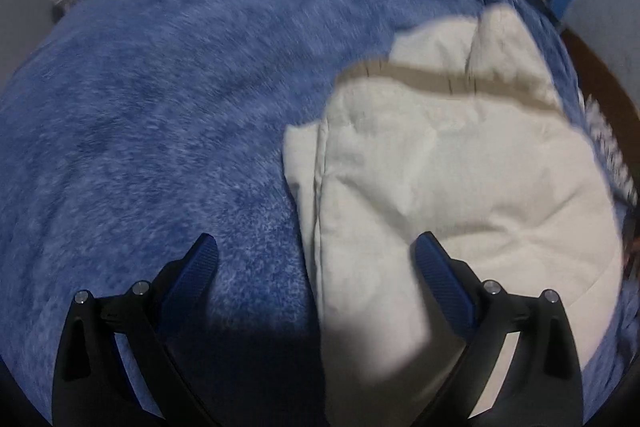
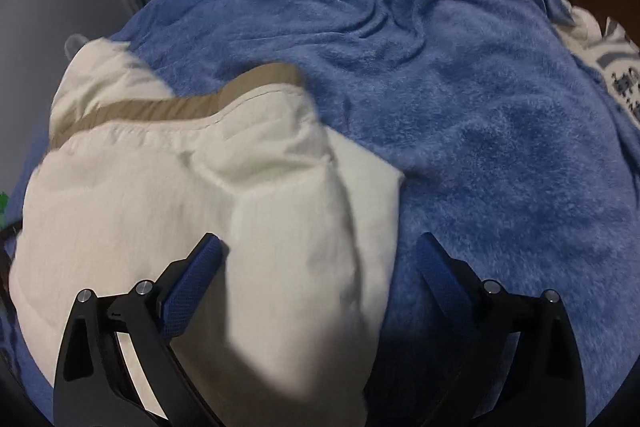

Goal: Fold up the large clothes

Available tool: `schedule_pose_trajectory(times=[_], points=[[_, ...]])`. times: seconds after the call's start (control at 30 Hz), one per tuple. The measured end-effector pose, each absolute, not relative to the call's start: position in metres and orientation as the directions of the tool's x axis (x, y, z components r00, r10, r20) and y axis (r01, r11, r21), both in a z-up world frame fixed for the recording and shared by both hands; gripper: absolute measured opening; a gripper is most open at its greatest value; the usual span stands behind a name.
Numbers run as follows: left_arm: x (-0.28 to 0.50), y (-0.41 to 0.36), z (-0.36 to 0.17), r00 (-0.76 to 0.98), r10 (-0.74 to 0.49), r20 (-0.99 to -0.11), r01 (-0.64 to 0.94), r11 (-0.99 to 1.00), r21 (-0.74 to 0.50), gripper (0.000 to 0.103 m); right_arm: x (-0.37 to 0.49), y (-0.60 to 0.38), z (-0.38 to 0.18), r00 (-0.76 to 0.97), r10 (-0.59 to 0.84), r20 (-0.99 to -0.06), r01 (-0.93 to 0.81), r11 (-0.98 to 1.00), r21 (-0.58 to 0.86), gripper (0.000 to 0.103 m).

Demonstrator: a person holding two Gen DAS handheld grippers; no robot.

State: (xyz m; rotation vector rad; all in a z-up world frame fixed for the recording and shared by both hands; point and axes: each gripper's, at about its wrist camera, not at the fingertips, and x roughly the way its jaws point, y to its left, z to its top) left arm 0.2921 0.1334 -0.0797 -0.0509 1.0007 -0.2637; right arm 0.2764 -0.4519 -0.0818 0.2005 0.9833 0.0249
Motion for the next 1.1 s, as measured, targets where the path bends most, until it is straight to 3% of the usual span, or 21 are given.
schedule_pose_trajectory(times=[0.13,0.23,0.3,0.33,0.37,0.4,0.57,0.67,0.73,0.77,0.8,0.87,0.97,1.1], points=[[0.295,0.138,-0.088,0.504,-0.321,-0.802,0.253,0.942,-0.218,0.092,0.274,-0.471,-0.096,0.548,0.187,-0.815,0.066,0.962,0.265,0.093],[0.302,0.145,-0.095,0.484,-0.42,-0.768,0.281,0.905,-0.318,0.084,0.27,-0.484,-0.107,0.551,0.297,-0.78,0.05,0.921,0.386,0.091],[0.308,0.146,-0.1,0.476,-0.466,-0.746,0.281,0.884,-0.373,0.08,0.269,-0.49,-0.115,0.555,0.384,-0.738,0.033,0.876,0.48,0.082],[0.311,0.146,-0.102,0.476,-0.493,-0.728,0.286,0.87,-0.402,0.076,0.269,-0.489,-0.116,0.559,0.419,-0.716,0.013,0.859,0.513,0.069],[0.313,0.146,-0.103,0.472,-0.518,-0.713,0.29,0.855,-0.429,0.067,0.27,-0.489,-0.116,0.56,0.44,-0.702,-0.001,0.848,0.53,0.064],[0.318,0.146,-0.105,0.461,-0.56,-0.688,0.293,0.828,-0.478,0.059,0.271,-0.489,-0.117,0.556,0.448,-0.7,-0.005,0.844,0.537,0.064],[0.337,0.14,-0.116,0.448,-0.617,-0.646,0.265,0.782,-0.564,0.059,0.284,-0.493,-0.129,0.528,0.516,-0.674,0.003,0.793,0.609,0.067],[0.349,0.125,-0.119,0.448,-0.601,-0.662,0.261,0.796,-0.546,0.059,0.3,-0.493,-0.134,0.518,0.528,-0.673,0.017,0.78,0.626,0.067],[0.352,0.119,-0.119,0.445,-0.586,-0.678,0.264,0.809,-0.526,0.059,0.308,-0.488,-0.134,0.515,0.515,-0.685,0.029,0.789,0.614,0.066],[0.353,0.119,-0.119,0.442,-0.59,-0.676,0.265,0.806,-0.53,0.051,0.309,-0.484,-0.131,0.52,0.503,-0.69,0.021,0.8,0.599,0.056],[0.351,0.119,-0.115,0.437,-0.611,-0.66,0.278,0.789,-0.547,0.035,0.304,-0.479,-0.122,0.541,0.484,-0.688,-0.008,0.821,0.571,0.049],[0.345,0.116,-0.106,0.438,-0.624,-0.647,0.317,0.781,-0.538,0.02,0.293,-0.473,-0.108,0.578,0.453,-0.679,-0.044,0.848,0.529,0.025],[0.326,0.106,-0.083,0.473,-0.592,-0.653,0.386,0.805,-0.45,0.011,0.27,-0.457,-0.081,0.636,0.36,-0.683,-0.083,0.912,0.403,0.016],[0.297,0.101,-0.046,0.495,-0.623,-0.605,0.463,0.779,-0.424,0.009,0.238,-0.429,-0.04,0.717,0.228,-0.659,-0.118,0.971,0.207,0.013]])
